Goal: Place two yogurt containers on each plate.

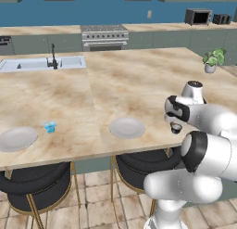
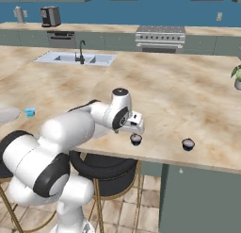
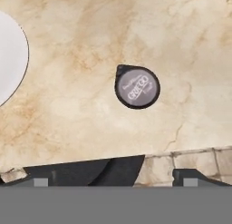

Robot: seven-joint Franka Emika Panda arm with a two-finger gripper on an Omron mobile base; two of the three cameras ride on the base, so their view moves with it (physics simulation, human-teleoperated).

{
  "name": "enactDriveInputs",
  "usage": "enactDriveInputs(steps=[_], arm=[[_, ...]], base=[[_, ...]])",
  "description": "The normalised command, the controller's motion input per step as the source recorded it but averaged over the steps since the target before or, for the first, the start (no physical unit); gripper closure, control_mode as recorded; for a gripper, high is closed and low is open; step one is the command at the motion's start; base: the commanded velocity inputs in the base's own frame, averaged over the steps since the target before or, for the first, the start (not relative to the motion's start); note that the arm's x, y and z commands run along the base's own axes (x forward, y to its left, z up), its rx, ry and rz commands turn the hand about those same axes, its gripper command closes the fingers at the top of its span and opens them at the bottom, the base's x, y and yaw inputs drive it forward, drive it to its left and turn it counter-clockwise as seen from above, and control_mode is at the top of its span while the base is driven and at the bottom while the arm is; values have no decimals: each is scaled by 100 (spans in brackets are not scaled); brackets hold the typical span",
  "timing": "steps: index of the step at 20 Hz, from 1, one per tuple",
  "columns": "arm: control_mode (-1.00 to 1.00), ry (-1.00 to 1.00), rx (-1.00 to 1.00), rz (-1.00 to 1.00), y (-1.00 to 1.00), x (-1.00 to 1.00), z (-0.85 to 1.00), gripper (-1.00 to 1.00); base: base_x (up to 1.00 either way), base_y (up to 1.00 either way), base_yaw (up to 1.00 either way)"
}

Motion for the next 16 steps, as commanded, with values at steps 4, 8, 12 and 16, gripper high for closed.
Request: enactDriveInputs(steps=[4,8,12,16], arm=[[-100,0,2,0,-38,29,-30,-100],[-100,0,0,0,-21,30,-20,-100],[-100,0,0,0,-5,25,-17,-100],[-100,1,0,0,0,27,-23,-100]], base=[[0,0,0],[0,0,0],[0,0,0],[0,0,0]])
